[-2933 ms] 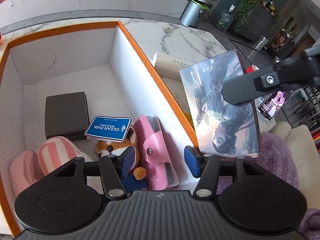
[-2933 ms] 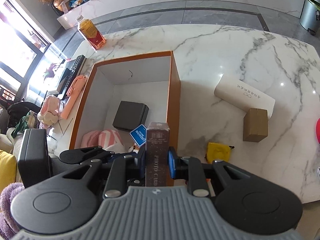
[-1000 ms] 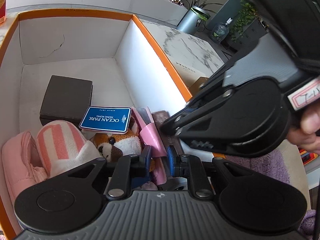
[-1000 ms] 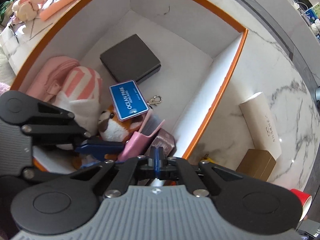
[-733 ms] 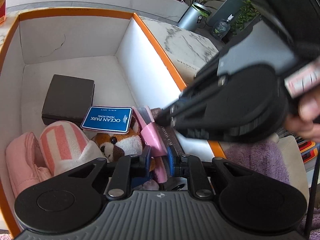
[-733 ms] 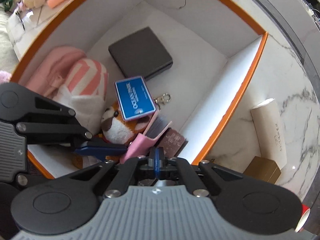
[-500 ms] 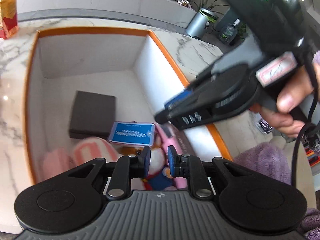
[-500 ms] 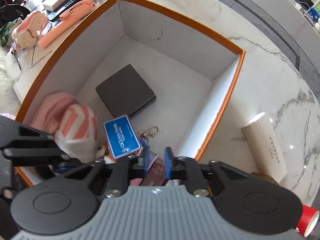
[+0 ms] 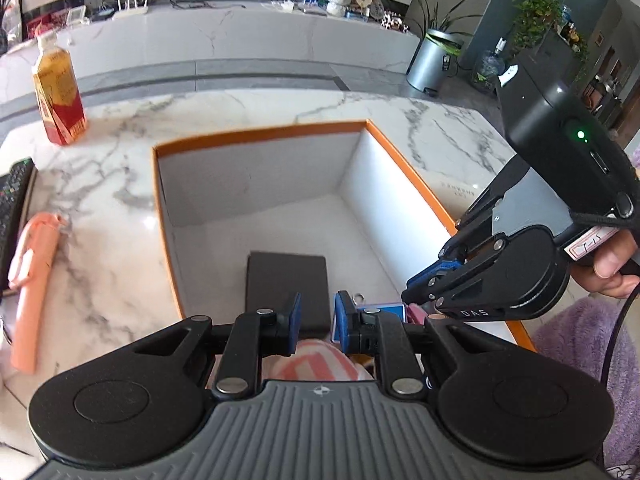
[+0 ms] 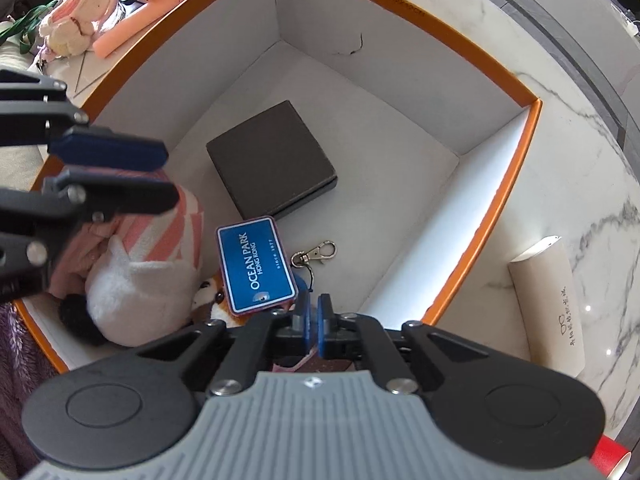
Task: Organize objects
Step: 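Open the right tool to release the card box and lift out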
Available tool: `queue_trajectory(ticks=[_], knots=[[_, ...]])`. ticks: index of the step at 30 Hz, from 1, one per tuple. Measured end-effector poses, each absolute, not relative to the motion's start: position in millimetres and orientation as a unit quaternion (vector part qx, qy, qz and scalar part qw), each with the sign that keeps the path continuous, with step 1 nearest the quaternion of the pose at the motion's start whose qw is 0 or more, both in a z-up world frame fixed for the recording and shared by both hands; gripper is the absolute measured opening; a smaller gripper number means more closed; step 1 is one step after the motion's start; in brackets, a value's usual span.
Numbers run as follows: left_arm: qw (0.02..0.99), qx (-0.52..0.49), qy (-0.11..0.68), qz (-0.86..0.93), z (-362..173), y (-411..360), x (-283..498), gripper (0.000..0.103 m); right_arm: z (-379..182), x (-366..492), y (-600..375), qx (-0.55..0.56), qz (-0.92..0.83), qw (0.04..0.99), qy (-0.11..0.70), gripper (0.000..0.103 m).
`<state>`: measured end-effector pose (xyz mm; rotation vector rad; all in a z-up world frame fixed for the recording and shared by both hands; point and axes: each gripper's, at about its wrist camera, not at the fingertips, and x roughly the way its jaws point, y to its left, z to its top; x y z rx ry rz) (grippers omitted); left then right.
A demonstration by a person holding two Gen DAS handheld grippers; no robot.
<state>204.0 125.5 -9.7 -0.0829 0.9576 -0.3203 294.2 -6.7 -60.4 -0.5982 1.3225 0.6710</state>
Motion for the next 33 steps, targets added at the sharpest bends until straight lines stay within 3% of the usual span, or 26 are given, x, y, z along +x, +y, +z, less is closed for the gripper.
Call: queue_trajectory(ticks=[2,9,20,33], knots=[[0.878,-0.026,0.455,-0.145,-3,128,207,0.026,-54,301,-5,-0.251,0.309,0.708,0.584,0.010],[0.880,0.019,0.465,-0.090,22,142,215,0.038,-60,315,19,-0.262,0.329,0.714,0.559,0.010],[0.849,0.002,0.523,-0.072,8,160,228,0.036,-106,309,59,-0.480,0.412,0.644,0.430,0.021],[0.845,-0.004,0.529,-0.079,1,165,231,0.029,-109,294,89,-0.520,0.518,0.565,0.377,0.020]])
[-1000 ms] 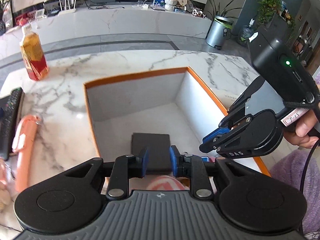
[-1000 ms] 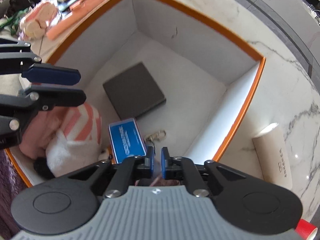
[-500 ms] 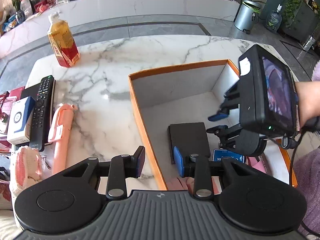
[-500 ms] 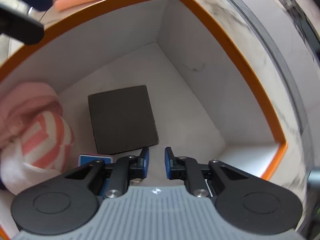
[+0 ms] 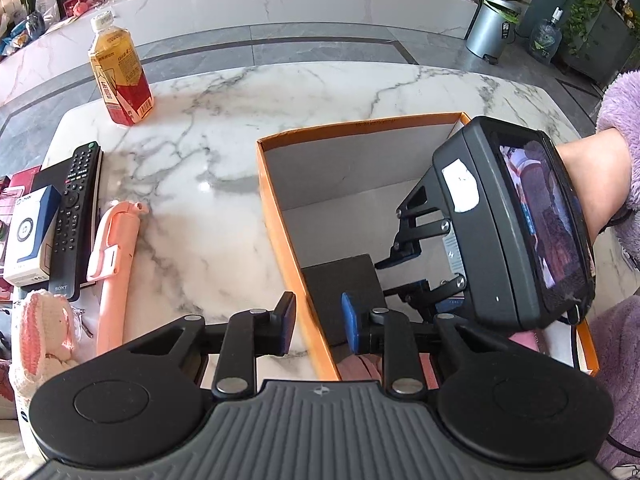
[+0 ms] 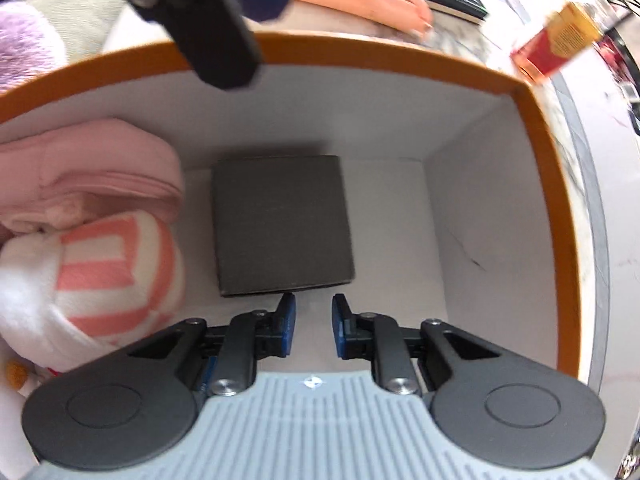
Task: Organize objects
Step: 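Open the right tool to release the card box and lift out, then grasp the yellow tape measure with the left tool while the right tool grasps the brown cardboard box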
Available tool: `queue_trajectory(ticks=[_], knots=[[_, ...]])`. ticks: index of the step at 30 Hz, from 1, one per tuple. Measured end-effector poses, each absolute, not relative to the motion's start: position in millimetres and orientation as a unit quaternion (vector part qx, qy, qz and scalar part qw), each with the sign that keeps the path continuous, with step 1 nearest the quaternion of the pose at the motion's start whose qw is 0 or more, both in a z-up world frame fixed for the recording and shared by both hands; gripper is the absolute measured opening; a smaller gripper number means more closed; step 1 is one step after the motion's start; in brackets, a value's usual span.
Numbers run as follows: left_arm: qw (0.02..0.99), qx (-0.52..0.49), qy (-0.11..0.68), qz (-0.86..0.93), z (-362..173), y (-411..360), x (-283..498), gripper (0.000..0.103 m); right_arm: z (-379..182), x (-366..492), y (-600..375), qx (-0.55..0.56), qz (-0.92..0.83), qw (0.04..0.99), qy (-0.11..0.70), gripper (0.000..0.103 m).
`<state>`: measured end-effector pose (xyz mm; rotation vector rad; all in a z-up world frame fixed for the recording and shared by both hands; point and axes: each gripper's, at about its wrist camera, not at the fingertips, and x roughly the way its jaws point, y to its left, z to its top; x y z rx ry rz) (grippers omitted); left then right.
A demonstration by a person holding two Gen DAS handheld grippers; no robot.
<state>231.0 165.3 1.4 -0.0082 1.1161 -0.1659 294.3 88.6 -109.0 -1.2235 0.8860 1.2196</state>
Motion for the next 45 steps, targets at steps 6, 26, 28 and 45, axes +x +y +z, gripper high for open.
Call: queue_trajectory(ticks=[6,26,28,45], knots=[[0.847,-0.002,0.525,-0.079,4,164,229,0.029,-108,291,94,-0.525,0.519,0.559,0.377,0.014],[0.869,-0.002,0.440,-0.226,54,42,197,0.029,20,273,-69,-0.316,0.360,0.760,0.440,0.014],[0.863,-0.007,0.442,-0.246,48,20,198,0.029,22,272,-96,-0.283,0.325,0.780,0.454,0.015],[0.804,-0.011,0.562,-0.194,-61,-117,235,0.066,-51,261,-269,0.019,0.112,0.884,0.453,0.043]])
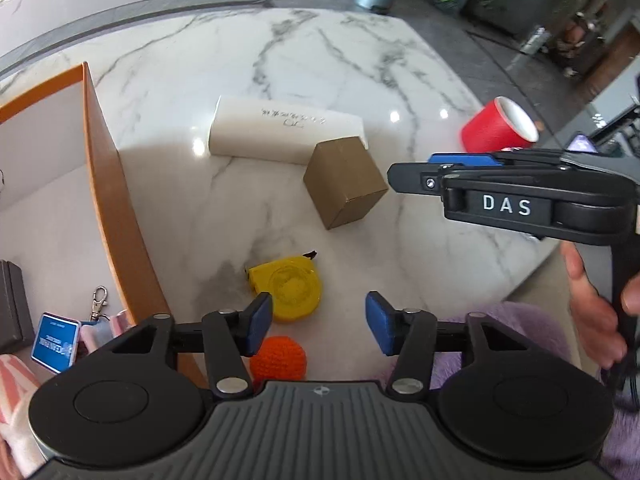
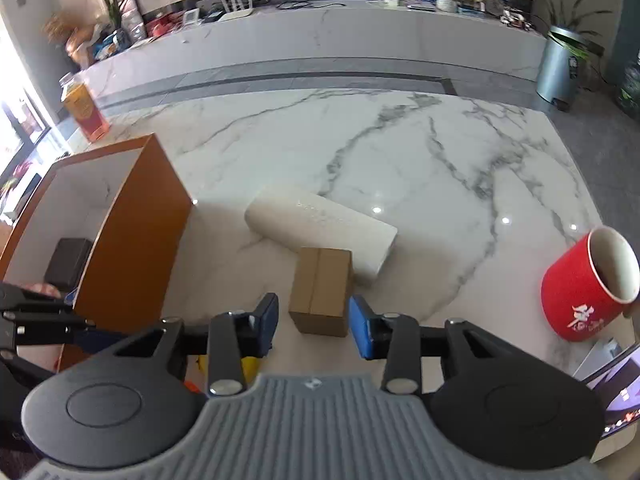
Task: Organize objects
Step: 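Grasp the yellow tape measure with the left tool while the right tool grasps the brown cardboard box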
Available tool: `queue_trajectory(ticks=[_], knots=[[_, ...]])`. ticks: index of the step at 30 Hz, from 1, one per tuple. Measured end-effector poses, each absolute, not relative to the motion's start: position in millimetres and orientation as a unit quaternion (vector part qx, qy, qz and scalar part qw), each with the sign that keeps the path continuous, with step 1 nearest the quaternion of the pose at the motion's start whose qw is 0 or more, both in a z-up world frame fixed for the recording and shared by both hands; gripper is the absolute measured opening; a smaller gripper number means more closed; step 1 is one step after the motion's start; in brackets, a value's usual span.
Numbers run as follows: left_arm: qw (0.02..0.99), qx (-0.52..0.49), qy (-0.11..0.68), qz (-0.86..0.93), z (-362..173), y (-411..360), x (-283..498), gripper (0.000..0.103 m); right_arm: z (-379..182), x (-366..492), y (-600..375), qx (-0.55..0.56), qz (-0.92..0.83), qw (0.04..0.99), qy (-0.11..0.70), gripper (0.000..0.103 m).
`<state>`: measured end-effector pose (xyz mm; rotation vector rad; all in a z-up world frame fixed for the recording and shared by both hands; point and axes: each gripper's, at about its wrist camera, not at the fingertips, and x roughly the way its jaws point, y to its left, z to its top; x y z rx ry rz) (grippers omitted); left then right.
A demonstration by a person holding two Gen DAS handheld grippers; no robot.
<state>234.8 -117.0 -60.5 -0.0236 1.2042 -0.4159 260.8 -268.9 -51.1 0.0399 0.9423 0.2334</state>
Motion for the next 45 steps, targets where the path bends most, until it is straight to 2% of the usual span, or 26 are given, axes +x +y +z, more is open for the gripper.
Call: queue_trajectory(ticks=[2,4,14,18,19,24,32,45], knots=[[0.807,0.003,0.566,-0.171,-67,-125,237,0.071,-58,262,-278,0.048,0.107,0.886,0.449,0.052],[0.806,0.002,0.572,-0.152,-75,-129,239,0.075,-66,265,-281,0.069,0.107,0.886,0.445,0.055],[0.793,-0.022,0.604,-0.073,-103,-128,250,0.075,-96,288,-272,0.072,0.097,0.891,0.437,0.065],[0.791,-0.031,0.607,-0.070,-108,-127,251,0.074,-102,300,-271,0.076,0.104,0.887,0.443,0.065],[0.790,-0.030,0.608,-0.069,-109,-127,252,0.071,-103,302,-271,0.074,0.103,0.887,0.444,0.065],[0.789,-0.037,0.610,-0.070,-112,-124,252,0.063,-108,305,-269,0.077,0.108,0.880,0.456,0.052],[0.800,-0.039,0.593,-0.085,-106,-126,247,0.061,-103,290,-264,0.058,0.100,0.881,0.458,0.050],[0.837,-0.072,0.523,-0.145,-29,-100,210,0.061,-33,239,-268,0.066,0.085,0.908,0.406,0.050]])
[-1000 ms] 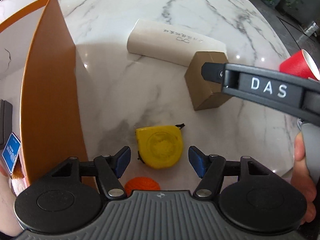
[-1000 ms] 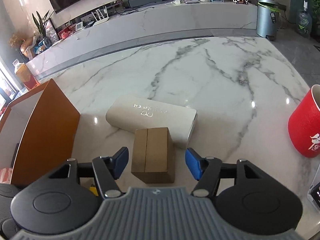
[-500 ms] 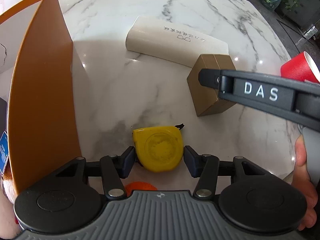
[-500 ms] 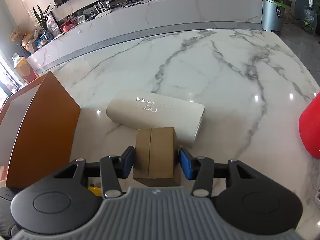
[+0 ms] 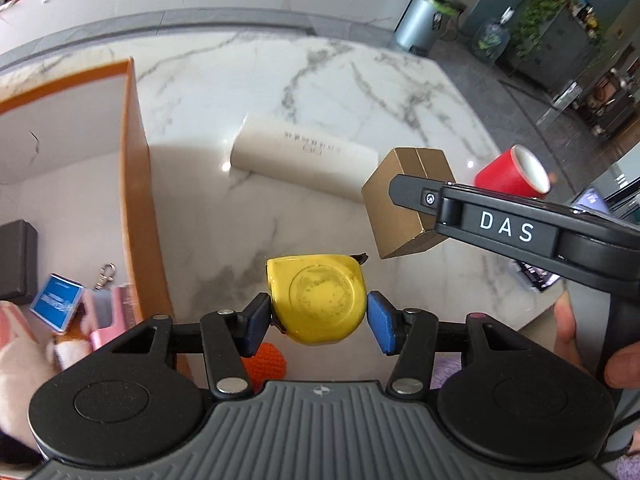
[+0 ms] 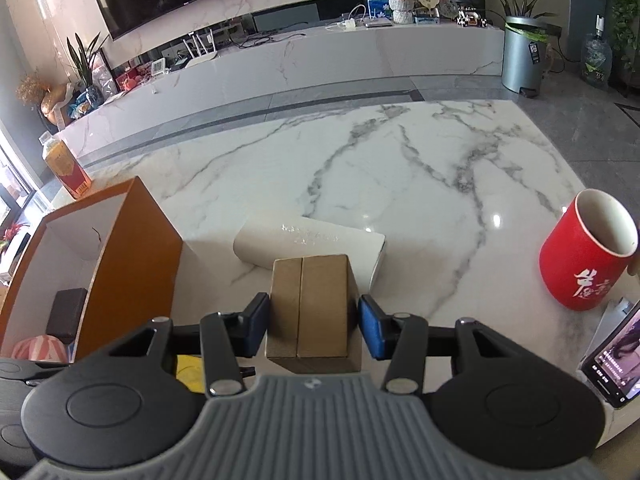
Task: Organize objects
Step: 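Grasp the yellow tape measure with the left tool while the right tool grasps the brown cardboard box, then carry the tape measure and brown box over the orange box with both tools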
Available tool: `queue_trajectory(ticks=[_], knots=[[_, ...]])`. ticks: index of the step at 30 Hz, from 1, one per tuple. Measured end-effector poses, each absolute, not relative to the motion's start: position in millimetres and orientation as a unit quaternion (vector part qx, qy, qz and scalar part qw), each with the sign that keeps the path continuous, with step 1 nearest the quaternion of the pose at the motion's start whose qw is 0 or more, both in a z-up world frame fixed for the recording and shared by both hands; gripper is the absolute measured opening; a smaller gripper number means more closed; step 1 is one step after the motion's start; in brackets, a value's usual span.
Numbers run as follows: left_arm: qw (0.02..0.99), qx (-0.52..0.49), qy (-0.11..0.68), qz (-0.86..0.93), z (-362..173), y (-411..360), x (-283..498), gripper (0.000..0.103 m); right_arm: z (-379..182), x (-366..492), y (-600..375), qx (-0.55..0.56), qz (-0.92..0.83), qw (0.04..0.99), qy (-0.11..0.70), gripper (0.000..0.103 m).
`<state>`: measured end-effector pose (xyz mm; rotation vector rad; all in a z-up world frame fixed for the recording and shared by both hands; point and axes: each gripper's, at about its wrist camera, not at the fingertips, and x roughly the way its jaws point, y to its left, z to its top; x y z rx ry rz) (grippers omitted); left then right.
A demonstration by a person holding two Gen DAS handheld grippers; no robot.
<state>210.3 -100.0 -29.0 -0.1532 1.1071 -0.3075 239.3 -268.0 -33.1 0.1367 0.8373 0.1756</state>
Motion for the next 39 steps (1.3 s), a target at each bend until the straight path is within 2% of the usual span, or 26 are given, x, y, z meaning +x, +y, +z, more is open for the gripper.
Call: queue_trajectory(ticks=[8,16,22,28,33,39], knots=[[0.868,-0.071,0.480,-0.106,19,-28,195,0.061,21,221,-215,0.051,0.153,0.916,0.369,0.050],[0.877,-0.070,0.474,-0.033,23,60,203,0.061,37,231,-129,0.038,0.239,0.892,0.382,0.050],[0.876,-0.071,0.476,-0.024,12,111,200,0.061,12,253,-62,0.029,0.245,0.870,0.427,0.050],[0.880,-0.025,0.473,-0.047,2,122,202,0.061,-30,276,-15,-0.005,0.222,0.856,0.467,0.050],[0.881,-0.010,0.466,-0.074,-5,125,207,0.061,-50,291,4,-0.049,0.198,0.853,0.481,0.050],[0.884,0.007,0.459,-0.085,-10,127,209,0.061,-69,306,6,-0.021,0.188,0.840,0.509,0.050]])
